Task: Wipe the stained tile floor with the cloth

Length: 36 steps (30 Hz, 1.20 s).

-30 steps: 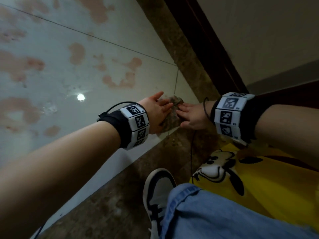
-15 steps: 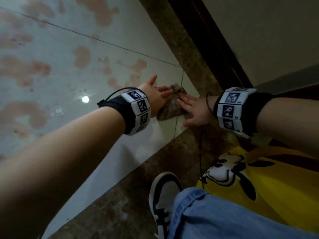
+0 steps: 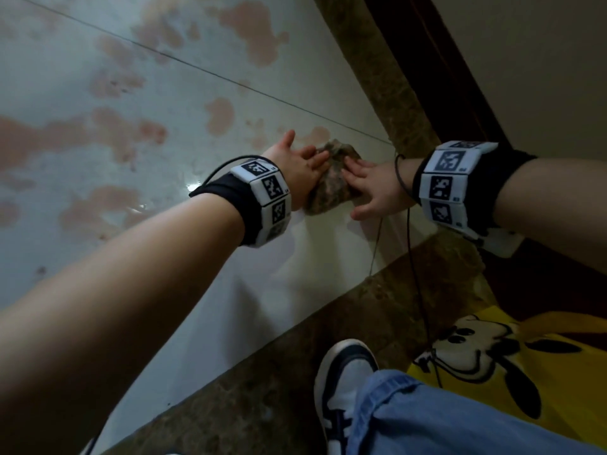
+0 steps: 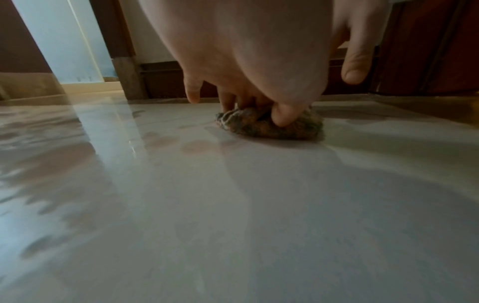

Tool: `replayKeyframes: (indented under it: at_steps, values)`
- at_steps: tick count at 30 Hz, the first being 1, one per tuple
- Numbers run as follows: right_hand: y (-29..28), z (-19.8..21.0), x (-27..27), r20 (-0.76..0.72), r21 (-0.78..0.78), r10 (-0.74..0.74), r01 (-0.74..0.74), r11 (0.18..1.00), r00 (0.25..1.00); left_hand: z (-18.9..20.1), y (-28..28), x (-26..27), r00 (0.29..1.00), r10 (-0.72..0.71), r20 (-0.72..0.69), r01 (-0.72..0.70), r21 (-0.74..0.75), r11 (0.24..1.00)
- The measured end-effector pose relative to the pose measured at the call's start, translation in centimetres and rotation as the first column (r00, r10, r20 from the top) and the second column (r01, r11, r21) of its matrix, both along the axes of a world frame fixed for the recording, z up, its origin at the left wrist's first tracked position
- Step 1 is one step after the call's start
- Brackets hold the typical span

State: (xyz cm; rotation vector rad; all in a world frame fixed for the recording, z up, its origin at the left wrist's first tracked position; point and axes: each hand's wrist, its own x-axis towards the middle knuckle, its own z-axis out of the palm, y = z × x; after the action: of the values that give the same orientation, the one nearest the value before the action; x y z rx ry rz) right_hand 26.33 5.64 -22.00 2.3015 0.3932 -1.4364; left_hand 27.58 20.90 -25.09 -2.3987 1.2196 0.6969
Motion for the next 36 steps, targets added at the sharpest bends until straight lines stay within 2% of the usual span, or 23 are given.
replayKeyframes:
  at_steps: [3, 9, 14, 21, 36]
  values:
    - [0.8, -0.2, 0.8, 0.018, -0.014, 0.021, -0.021, 1.000, 1.000, -0.1, 0.3, 0.6, 0.999, 0.036, 0.002, -0.036, 0.011, 0.999]
    - [1.3, -0.6, 1.8, 0.065, 0.062, -0.074, 0.070, 0.996, 0.995, 0.0, 0.5, 2.8, 0.997, 0.061, 0.056, -0.064, 0.055, 0.996]
    - [1.9, -0.8, 3.3, 0.097, 0.067, -0.057, 0.050, 0.997, 0.994, -0.1, 1.0, 3.3, 0.990, 0.134, 0.043, -0.136, 0.043, 0.990]
    - [2.8, -0.7, 4.8, 0.121, 0.063, 0.044, -0.052, 0.997, 0.992, -0.4, 2.8, 2.3, 0.970, 0.239, 0.052, -0.236, -0.068, 0.969]
    - [7.9, -0.1, 4.0, 0.112, 0.048, 0.284, -0.291, 0.956, 0.952, 0.0, 8.0, -1.1, 0.951, 0.309, -0.011, -0.310, -0.044, 0.950]
